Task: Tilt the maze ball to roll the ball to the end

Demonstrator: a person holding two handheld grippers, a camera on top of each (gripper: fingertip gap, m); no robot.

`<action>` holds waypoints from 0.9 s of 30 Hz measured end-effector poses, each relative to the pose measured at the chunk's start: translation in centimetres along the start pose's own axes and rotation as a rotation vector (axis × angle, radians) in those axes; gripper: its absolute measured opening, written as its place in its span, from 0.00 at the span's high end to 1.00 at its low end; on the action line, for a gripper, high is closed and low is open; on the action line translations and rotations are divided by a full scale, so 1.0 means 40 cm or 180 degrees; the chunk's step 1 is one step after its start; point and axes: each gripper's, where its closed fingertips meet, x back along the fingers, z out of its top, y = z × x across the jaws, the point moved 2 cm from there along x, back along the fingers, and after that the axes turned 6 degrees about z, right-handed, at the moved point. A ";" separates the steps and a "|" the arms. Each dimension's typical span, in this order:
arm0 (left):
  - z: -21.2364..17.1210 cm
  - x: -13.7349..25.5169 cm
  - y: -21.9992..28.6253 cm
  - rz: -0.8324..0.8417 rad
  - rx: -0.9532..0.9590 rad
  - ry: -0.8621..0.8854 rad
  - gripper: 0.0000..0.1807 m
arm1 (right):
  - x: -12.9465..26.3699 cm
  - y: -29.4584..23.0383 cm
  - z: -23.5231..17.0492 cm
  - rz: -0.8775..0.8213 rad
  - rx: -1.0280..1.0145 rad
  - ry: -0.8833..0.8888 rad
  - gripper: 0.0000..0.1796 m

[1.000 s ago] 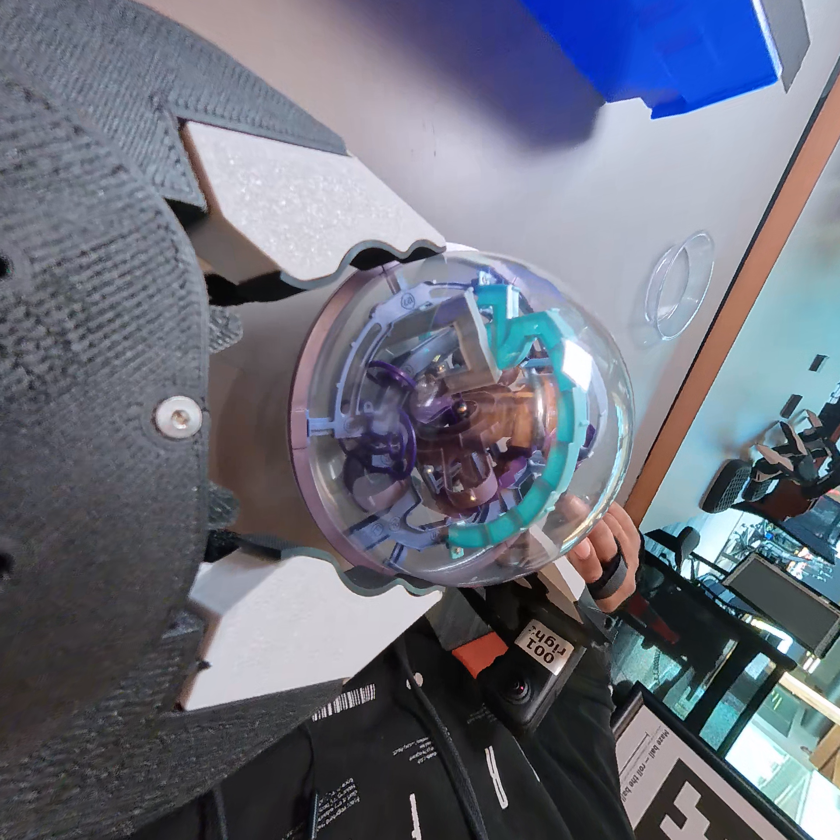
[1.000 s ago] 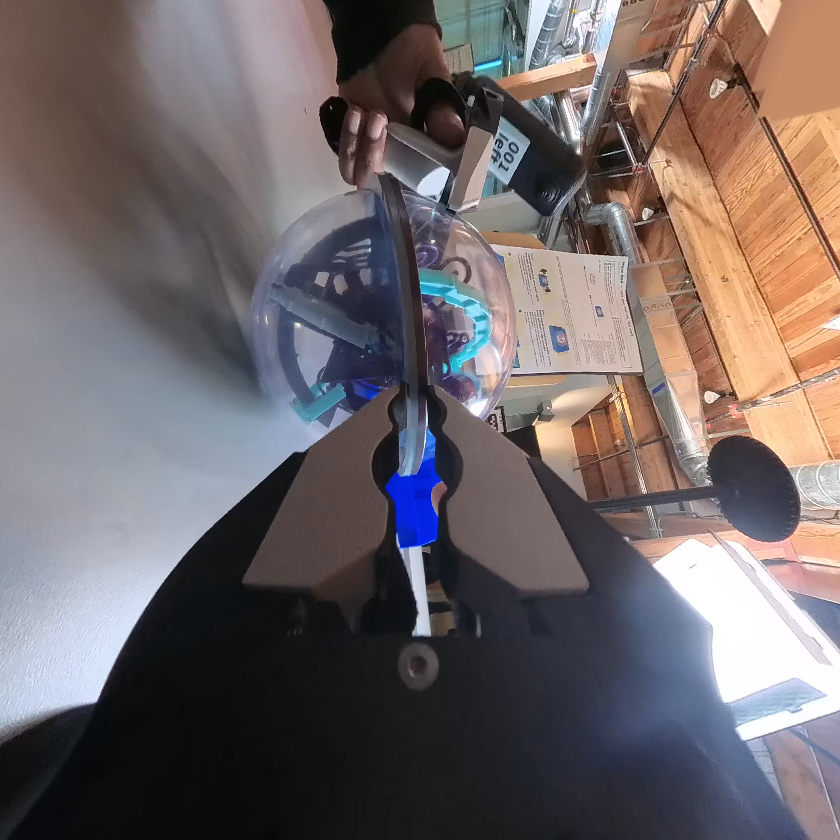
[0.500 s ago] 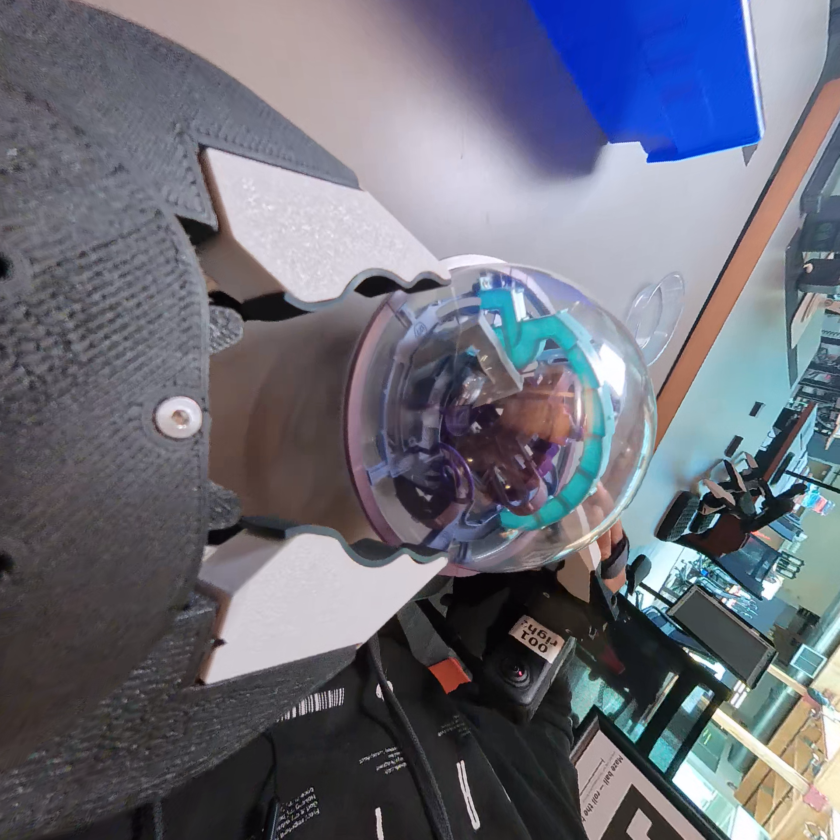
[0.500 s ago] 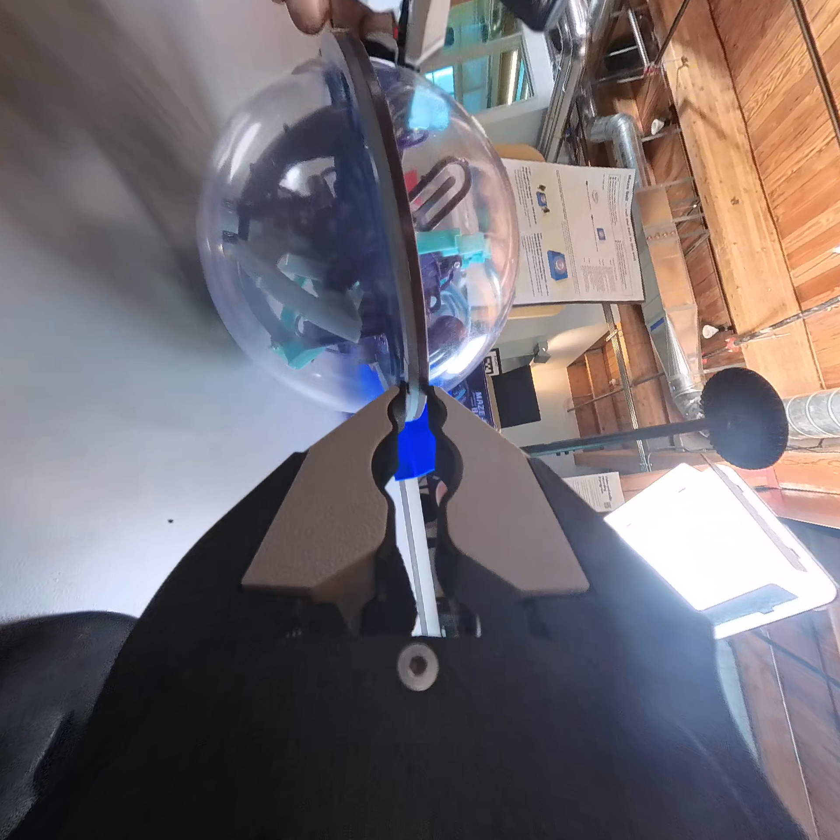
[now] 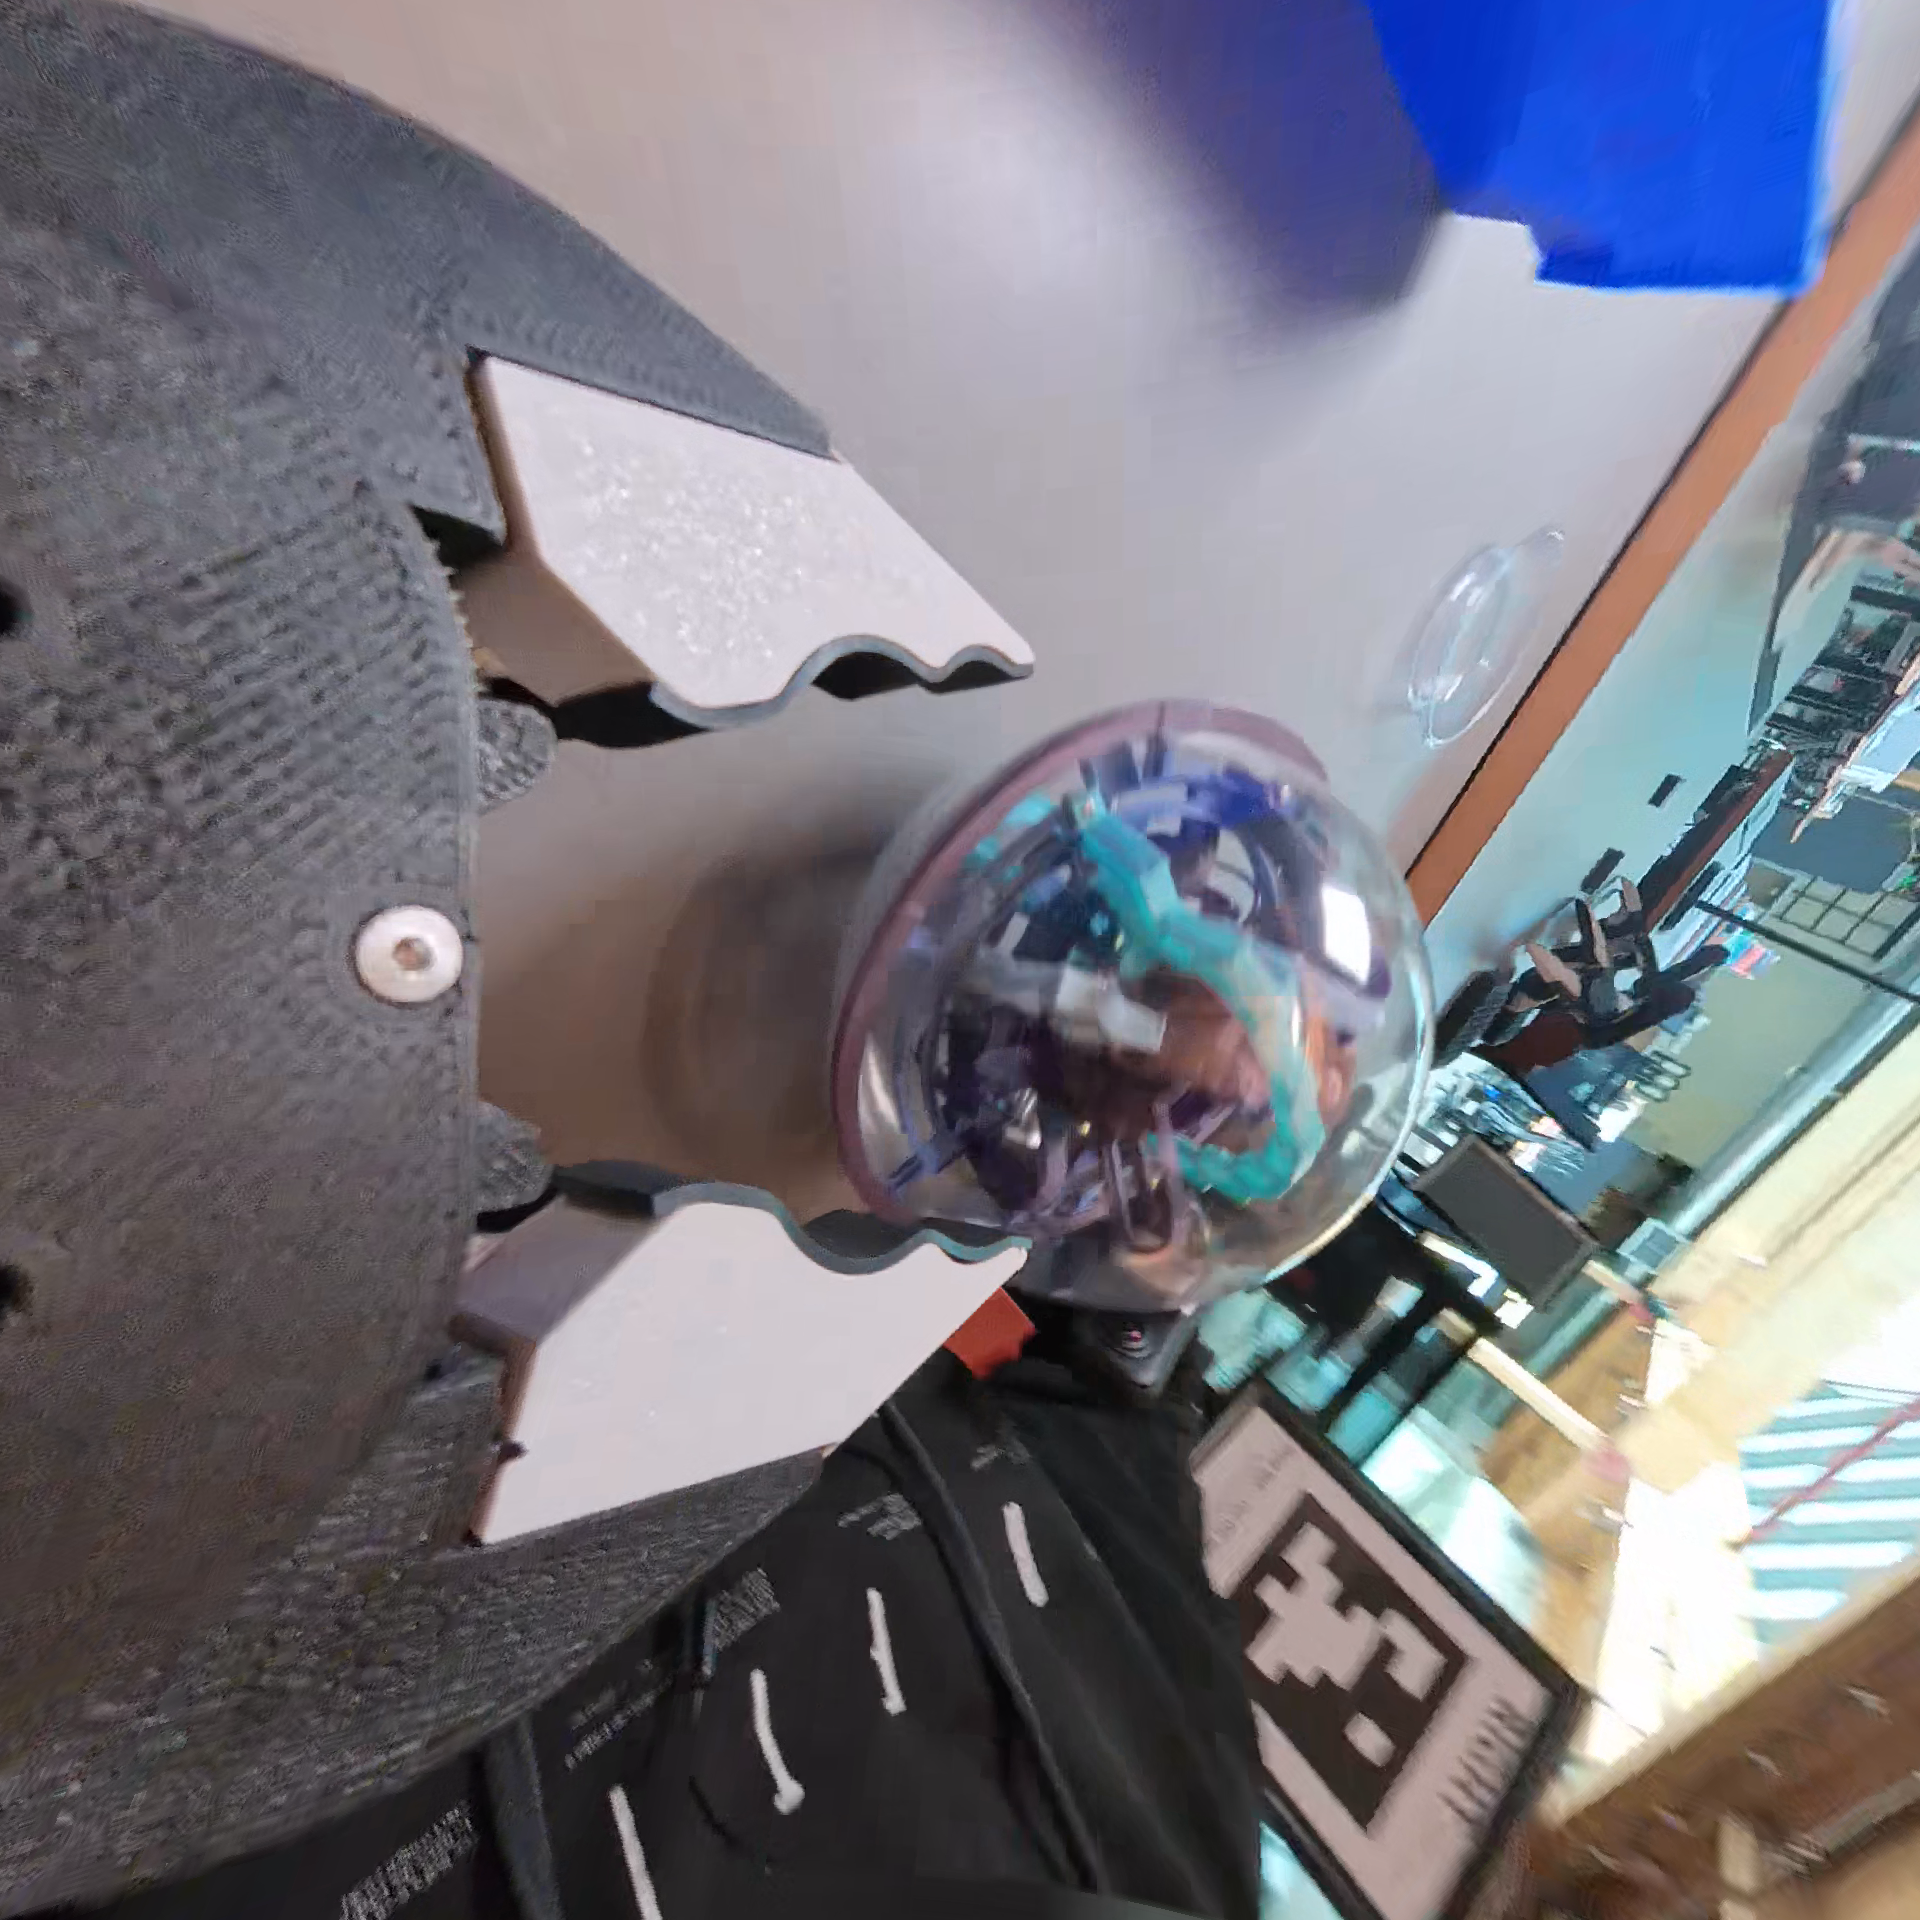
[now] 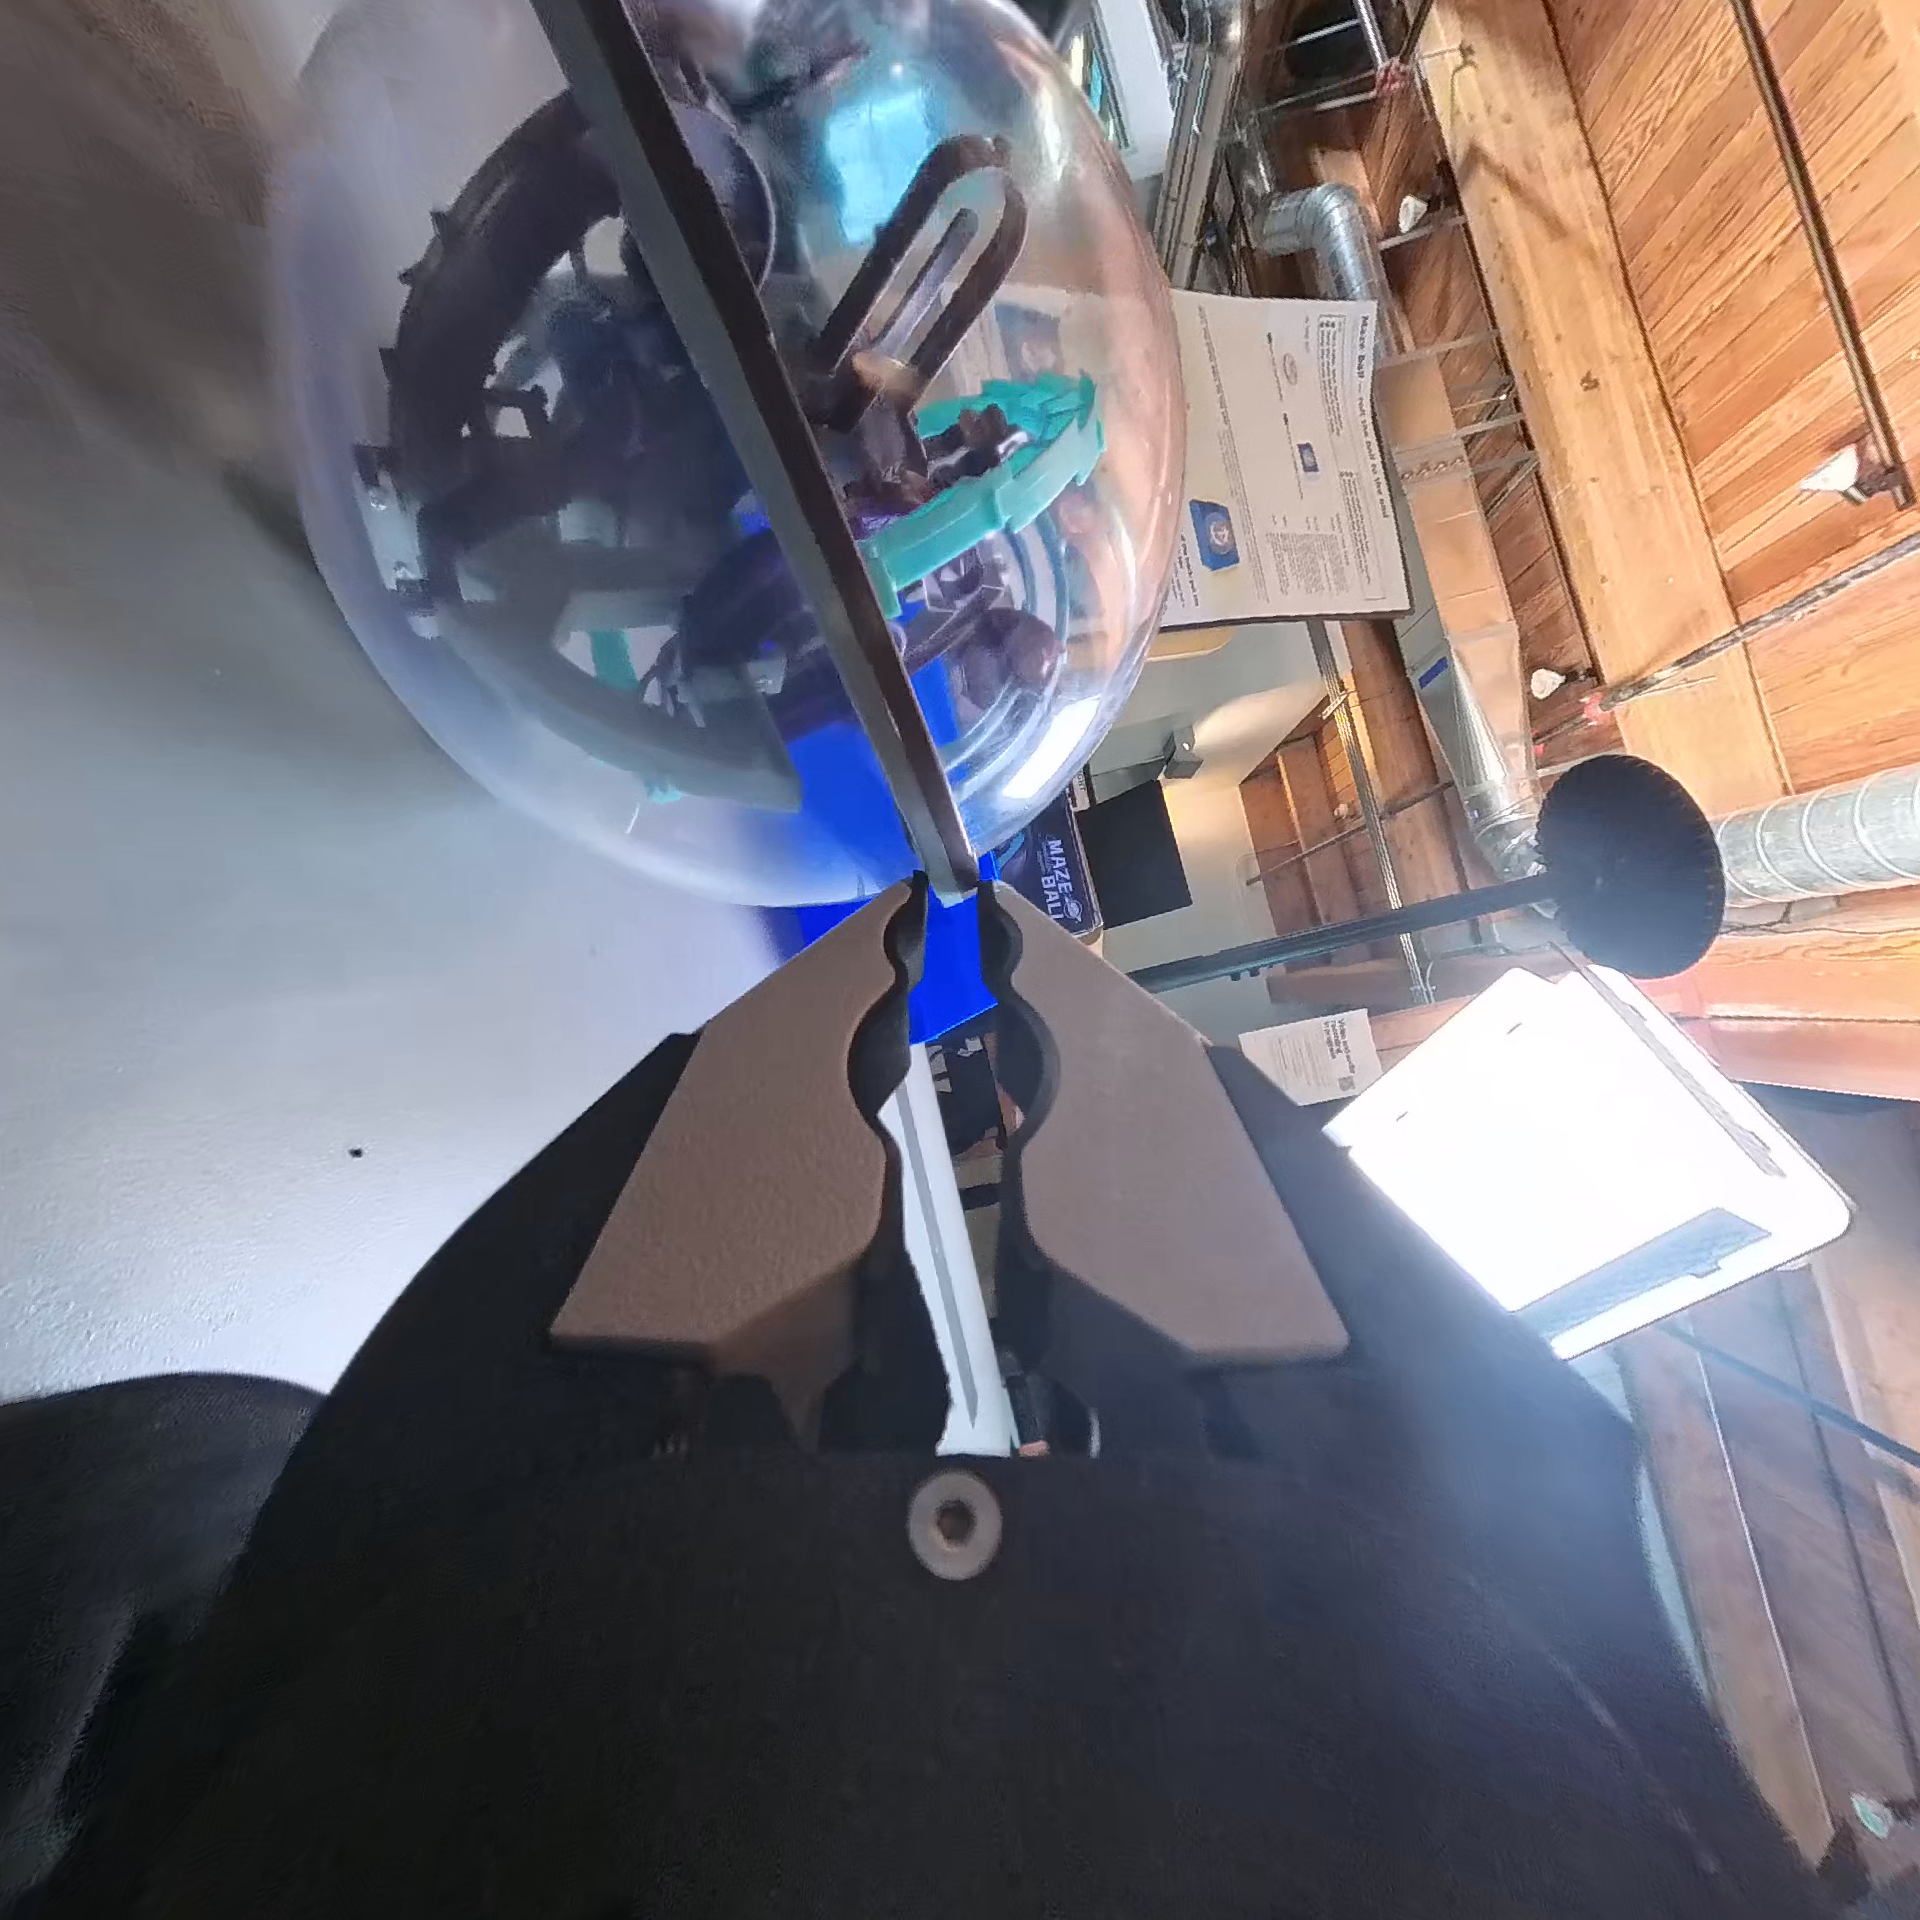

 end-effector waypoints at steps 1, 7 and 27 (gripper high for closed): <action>-0.003 -0.007 -0.017 -0.0109 0.0226 -0.0005 0.43 | -0.002 0.000 -0.001 0.0002 0.0005 0.0003 0.96; -0.043 -0.075 0.024 -0.0662 0.0332 -0.0183 0.29 | -0.012 -0.013 -0.008 0.0254 -0.0417 0.0073 0.87; -0.049 -0.124 0.075 -0.0053 -0.0479 -0.0192 0.19 | -0.081 -0.070 0.129 0.3384 -0.5444 0.0362 0.21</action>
